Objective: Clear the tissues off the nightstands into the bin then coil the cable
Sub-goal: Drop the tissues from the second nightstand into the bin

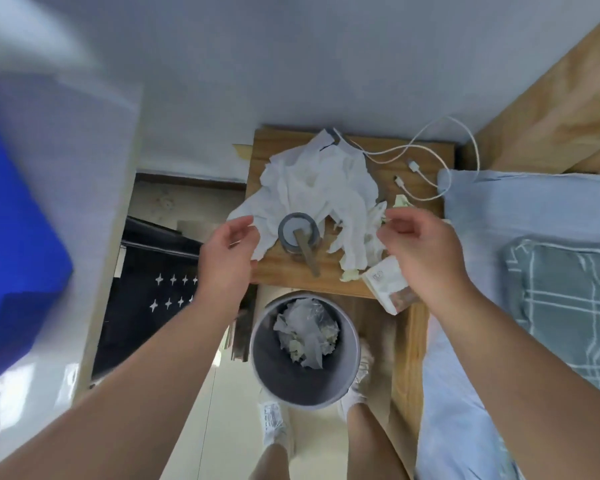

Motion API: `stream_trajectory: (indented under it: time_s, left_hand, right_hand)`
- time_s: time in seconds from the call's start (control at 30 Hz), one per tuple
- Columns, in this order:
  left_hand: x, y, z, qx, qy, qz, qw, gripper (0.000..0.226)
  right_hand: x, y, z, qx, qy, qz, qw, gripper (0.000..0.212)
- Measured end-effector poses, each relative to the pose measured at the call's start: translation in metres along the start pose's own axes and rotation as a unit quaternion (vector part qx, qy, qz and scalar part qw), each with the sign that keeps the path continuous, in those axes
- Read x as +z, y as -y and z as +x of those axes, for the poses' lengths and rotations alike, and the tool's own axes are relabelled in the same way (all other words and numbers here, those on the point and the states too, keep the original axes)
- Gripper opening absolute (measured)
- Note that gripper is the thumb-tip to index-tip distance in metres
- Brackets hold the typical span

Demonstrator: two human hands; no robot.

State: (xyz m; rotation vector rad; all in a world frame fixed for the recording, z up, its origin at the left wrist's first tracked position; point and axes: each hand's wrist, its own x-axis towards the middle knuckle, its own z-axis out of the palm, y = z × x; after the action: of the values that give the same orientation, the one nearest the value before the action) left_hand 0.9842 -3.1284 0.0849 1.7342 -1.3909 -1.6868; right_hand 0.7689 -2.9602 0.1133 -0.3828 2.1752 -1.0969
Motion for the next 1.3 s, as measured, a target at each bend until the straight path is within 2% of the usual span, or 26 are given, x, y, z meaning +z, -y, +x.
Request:
stream_trajectory:
  time_s: [0.13,0.27,0.37,0.43,0.5,0.6,0.67,0.8,0.97,1.0,1.13,1.17,1.23,1.3]
  left_hand:
    - [0.014,-0.018,0.023,0.006,0.001,0.010,1.000,0.022]
    - [0.032,-0.029,0.042,0.002,0.029,0.041,0.999,0.028]
    - [0.047,-0.032,0.054,-0.011,0.042,0.059,0.997,0.040]
    - [0.057,-0.031,0.061,-0.023,0.042,0.089,0.995,0.051]
    - [0.063,-0.028,0.067,-0.042,0.044,0.092,0.994,0.051]
    - [0.067,-0.029,0.068,-0.058,0.025,0.069,0.996,0.026]
    - [0.065,-0.034,0.066,-0.045,0.015,0.060,0.997,0.024]
    - [0.056,-0.050,0.062,-0.015,0.004,0.015,1.000,0.019]
    - [0.052,-0.069,0.052,-0.005,0.029,-0.050,0.998,0.024]
    - [0.052,-0.071,0.050,-0.006,0.029,-0.061,0.998,0.026]
    - [0.051,-0.071,0.042,-0.014,0.025,-0.086,0.996,0.029]
    - [0.050,-0.070,0.040,-0.016,0.024,-0.088,0.996,0.028]
    - [0.046,-0.068,0.036,-0.019,0.017,-0.095,0.995,0.027]
    - [0.042,-0.067,0.032,-0.019,0.010,-0.102,0.995,0.025]
  right_hand:
    - [0.020,0.007,0.039,-0.053,0.034,-0.085,0.994,0.037]
    - [0.037,0.005,0.073,-0.129,0.073,-0.222,0.964,0.051]
    - [0.047,0.001,0.090,-0.143,0.086,-0.323,0.932,0.073]
    - [0.052,-0.004,0.097,-0.143,0.092,-0.341,0.924,0.079]
    - [0.054,-0.011,0.102,-0.149,0.074,-0.314,0.935,0.064]
    - [0.049,-0.014,0.106,-0.150,0.021,-0.279,0.948,0.033]
    - [0.044,-0.012,0.104,-0.133,0.010,-0.240,0.962,0.025]
    - [0.033,-0.002,0.103,-0.098,0.000,-0.123,0.988,0.017]
    - [0.024,0.016,0.105,-0.026,-0.023,0.038,0.999,0.011]
    - [0.025,0.018,0.105,-0.009,-0.021,0.053,0.998,0.013]
    - [0.031,0.011,0.110,0.061,0.019,0.027,0.998,0.052]
    - [0.033,0.007,0.110,0.075,0.026,0.016,0.997,0.055]
    - [0.035,0.000,0.109,0.086,0.032,-0.003,0.996,0.043]
    - [0.036,-0.003,0.108,0.086,0.021,-0.021,0.996,0.014]
